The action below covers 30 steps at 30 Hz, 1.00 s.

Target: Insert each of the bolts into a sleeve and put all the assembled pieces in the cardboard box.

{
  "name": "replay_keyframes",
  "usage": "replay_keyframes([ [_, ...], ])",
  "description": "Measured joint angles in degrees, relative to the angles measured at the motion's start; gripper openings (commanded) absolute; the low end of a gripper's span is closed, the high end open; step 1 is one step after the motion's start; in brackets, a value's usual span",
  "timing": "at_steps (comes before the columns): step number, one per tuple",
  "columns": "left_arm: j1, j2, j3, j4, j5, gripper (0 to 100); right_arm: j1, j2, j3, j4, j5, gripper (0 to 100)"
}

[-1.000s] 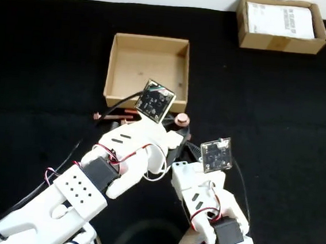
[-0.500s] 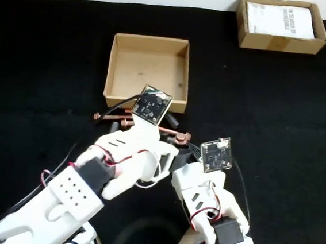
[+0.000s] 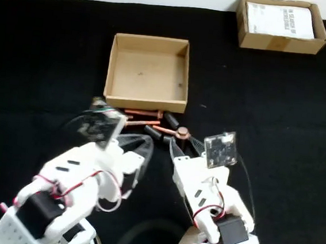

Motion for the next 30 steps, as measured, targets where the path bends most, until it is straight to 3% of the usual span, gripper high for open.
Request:
replay_keyframes([
  [4, -8.0, -5.5, 2.5, 0.0, 0.0, 1, 0.0, 12.7, -11.0, 0.0, -4.0, 0.8],
  [9, -20.7, -11.9, 9.6, 0.0, 0.0, 1, 0.0, 33.9, -27.1, 0.0, -2.9, 0.8],
  [14, -31.2, -19.5, 20.9, -3.8, 0.0, 1, 0.0, 57.1, -46.0, 0.0, 6.3, 0.8],
  [20, -38.9, -21.5, 31.5, -9.8, 0.1, 1, 0.0, 83.9, -70.4, 0.0, 18.8, 0.8],
  [30, -43.4, -21.5, 41.8, -14.6, 0.1, 1, 0.0, 118.7, -101.1, -0.1, 42.9, 0.8],
])
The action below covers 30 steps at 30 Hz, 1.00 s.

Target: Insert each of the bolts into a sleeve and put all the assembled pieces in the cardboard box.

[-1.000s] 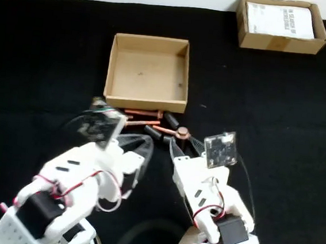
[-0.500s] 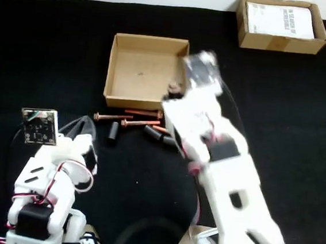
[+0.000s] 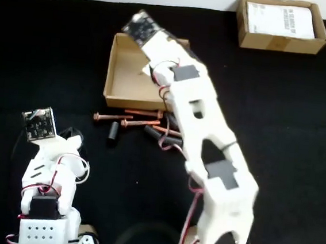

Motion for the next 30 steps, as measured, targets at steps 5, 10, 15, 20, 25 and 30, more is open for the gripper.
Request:
replay_keyframes([
  [5, -0.1, 0.0, 0.2, 0.8, 0.0, 1, -0.4, 7.8, -3.4, 0.0, 11.6, 0.8],
  [10, -0.1, 0.0, 0.2, 0.8, 0.0, 1, -2.1, 12.4, -4.2, 2.3, 15.5, 6.1],
  [15, -0.1, 0.0, 0.2, 0.8, 0.0, 1, -2.9, 13.0, -5.2, 7.4, 15.7, 18.1],
  [20, -0.1, 0.0, 0.2, 0.8, 0.0, 1, -3.1, 12.7, -6.1, 10.4, 15.7, 15.2],
  [25, -0.1, 0.0, 0.2, 0.8, 0.0, 1, -3.2, 7.5, -6.0, 18.0, 12.6, 13.9],
  [30, -0.1, 0.0, 0.2, 0.8, 0.0, 1, -3.7, -3.7, -6.0, 32.4, 3.0, 13.9],
])
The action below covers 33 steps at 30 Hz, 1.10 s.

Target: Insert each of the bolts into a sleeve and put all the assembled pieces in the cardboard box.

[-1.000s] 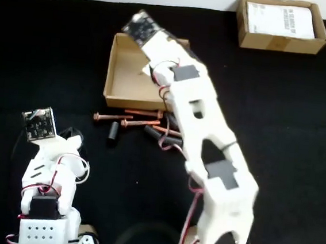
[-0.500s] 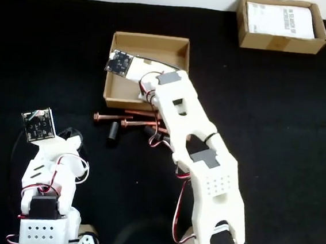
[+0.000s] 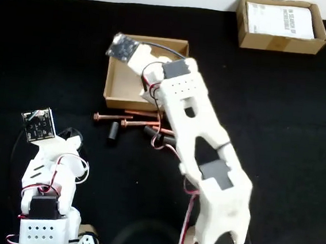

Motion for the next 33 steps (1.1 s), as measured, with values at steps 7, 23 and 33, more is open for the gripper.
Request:
replay_keyframes([
  [7, 0.0, 0.0, 0.0, 0.3, 0.0, 1, -4.3, -10.0, -0.1, 24.7, -12.5, 13.9],
  [23, 0.0, 0.0, 0.0, 0.4, 0.0, 1, -2.9, -21.7, 34.1, 14.6, -15.3, 13.9],
  [33, 0.0, 0.0, 0.0, 0.4, 0.0, 1, 0.5, -16.3, 37.6, -0.9, -5.5, 13.9],
])
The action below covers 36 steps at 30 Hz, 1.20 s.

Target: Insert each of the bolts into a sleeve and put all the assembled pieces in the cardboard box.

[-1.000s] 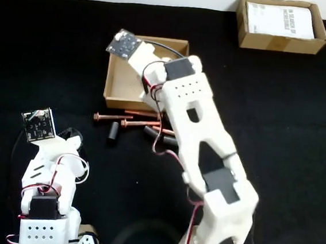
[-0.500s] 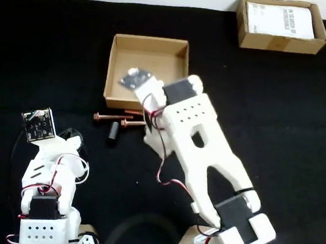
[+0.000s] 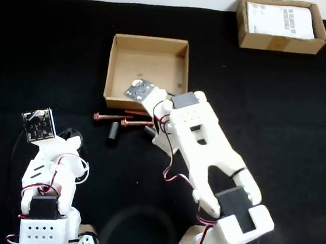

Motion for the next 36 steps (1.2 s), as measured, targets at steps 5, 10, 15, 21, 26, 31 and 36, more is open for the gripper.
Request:
replay_keyframes([
  [5, 0.0, 0.0, 0.0, 0.0, 0.0, 1, 1.1, 2.7, 0.0, -2.6, 3.2, 13.9],
  [10, 0.0, 0.0, 0.0, 0.0, 0.0, 1, 3.8, 6.3, 0.0, -7.9, 6.9, 13.9],
  [15, 0.0, 0.0, 0.0, 0.7, 0.0, 1, 4.2, 9.8, -1.8, -8.7, 8.0, 13.9],
  [21, 0.0, 0.0, 0.0, 0.7, 0.0, 1, 3.9, 15.0, -6.0, -5.5, 8.1, 13.9],
  [26, 0.0, 0.0, 0.0, 0.7, 0.0, 1, 2.7, 17.6, -8.8, -1.7, 8.1, 13.8],
  [31, 0.0, 0.0, 0.0, 0.7, 0.0, 1, 2.5, 19.5, -9.5, -1.7, 8.1, 9.7],
  [36, 0.0, 0.0, 0.0, 0.7, 0.0, 1, 2.4, 20.3, -12.4, -1.4, 8.2, 3.3],
])
